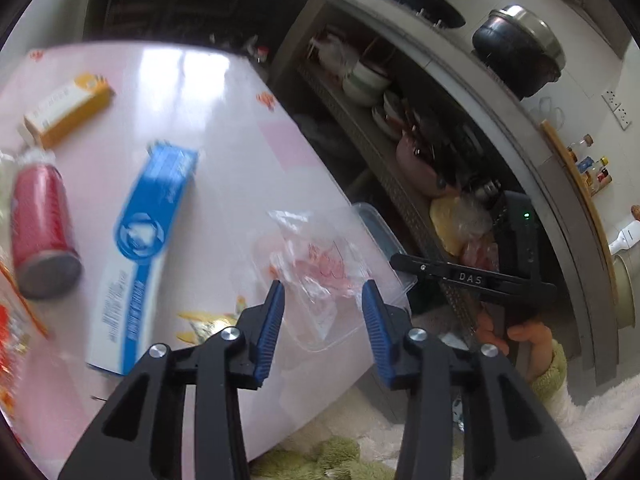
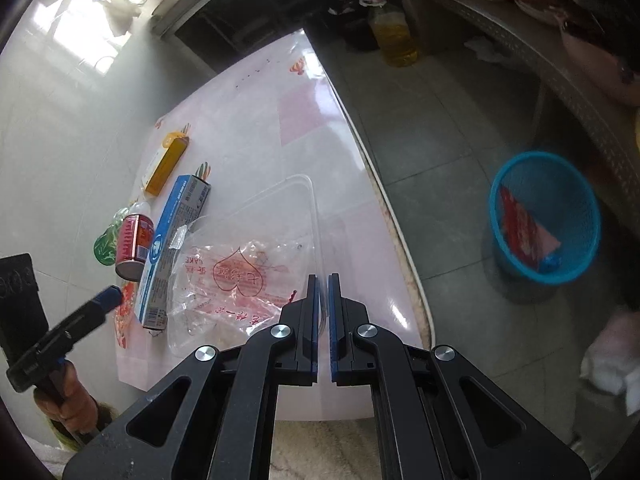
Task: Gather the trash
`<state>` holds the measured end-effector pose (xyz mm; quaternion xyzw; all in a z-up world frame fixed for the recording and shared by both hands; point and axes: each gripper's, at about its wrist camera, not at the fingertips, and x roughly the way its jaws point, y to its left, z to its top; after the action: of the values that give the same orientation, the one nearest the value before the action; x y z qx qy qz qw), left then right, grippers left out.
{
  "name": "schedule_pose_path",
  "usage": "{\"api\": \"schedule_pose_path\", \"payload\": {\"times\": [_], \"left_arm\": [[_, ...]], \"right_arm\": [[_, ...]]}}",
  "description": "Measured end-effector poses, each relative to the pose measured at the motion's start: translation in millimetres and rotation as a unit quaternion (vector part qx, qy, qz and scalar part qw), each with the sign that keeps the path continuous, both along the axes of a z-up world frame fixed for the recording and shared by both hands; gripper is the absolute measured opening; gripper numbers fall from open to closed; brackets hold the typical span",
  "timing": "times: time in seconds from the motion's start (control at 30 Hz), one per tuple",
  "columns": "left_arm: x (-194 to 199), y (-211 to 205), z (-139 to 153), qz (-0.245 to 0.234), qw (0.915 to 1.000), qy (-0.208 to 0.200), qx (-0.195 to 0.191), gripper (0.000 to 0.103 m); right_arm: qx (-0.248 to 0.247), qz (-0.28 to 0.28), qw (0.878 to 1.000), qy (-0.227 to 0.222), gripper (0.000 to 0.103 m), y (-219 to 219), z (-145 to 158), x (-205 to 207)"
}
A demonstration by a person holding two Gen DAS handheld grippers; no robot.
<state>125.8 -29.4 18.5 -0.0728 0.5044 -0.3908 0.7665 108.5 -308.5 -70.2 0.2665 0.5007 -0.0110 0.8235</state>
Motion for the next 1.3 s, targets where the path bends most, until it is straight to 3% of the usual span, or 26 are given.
{"api": "schedule_pose_path", "payload": {"times": [0.33, 0.5, 0.67, 0.8, 0.87, 0.93, 1.17, 1.3], "left_arm": [[8.8, -27.4, -32.3, 0.025, 0.9951, -0.001, 0.096, 0.039], [12.9, -32.5, -37.9, 0.045, 0.9923, -0.005, 0.115, 0.040], [16.1, -43.3, -47.5, 0.058, 0.9896, 0.023, 0.130, 0.044], [14.3, -46.9, -46.3, 0.062, 0.9883, 0.002, 0.140, 0.044], [12.6, -46.3, -46.1, 0.064, 0.9868, -0.012, 0.148, 0.037], [11.4, -46.5, -49.2, 0.064, 0.9848, -0.022, 0.160, 0.023], [5.0, -34.5, -37.4, 0.071, 0.9882, -0.045, 0.128, 0.016], [5.1, -16.0, -13.5, 0.075, 0.9944, -0.038, 0.064, 0.012]], "right_arm": [[-0.013, 0.015, 0.999, -0.031, 0.003, 23.9, 11.5, -13.9], [-0.007, 0.021, 0.999, -0.036, 0.003, 28.0, 8.5, -17.1], [-0.001, 0.029, 0.999, -0.036, 0.003, 33.8, 5.9, -15.3], [0.007, 0.030, 0.999, -0.037, 0.003, 31.5, 4.5, -16.5], [0.004, 0.031, 0.999, -0.035, 0.003, 32.2, 4.0, -16.6], [0.001, 0.033, 0.999, -0.035, 0.003, 33.0, 3.4, -16.8], [0.002, 0.023, 0.999, -0.029, 0.003, 26.1, -2.1, -17.4], [0.008, 0.017, 0.999, -0.029, 0.003, 20.4, -3.0, -16.5]]}}
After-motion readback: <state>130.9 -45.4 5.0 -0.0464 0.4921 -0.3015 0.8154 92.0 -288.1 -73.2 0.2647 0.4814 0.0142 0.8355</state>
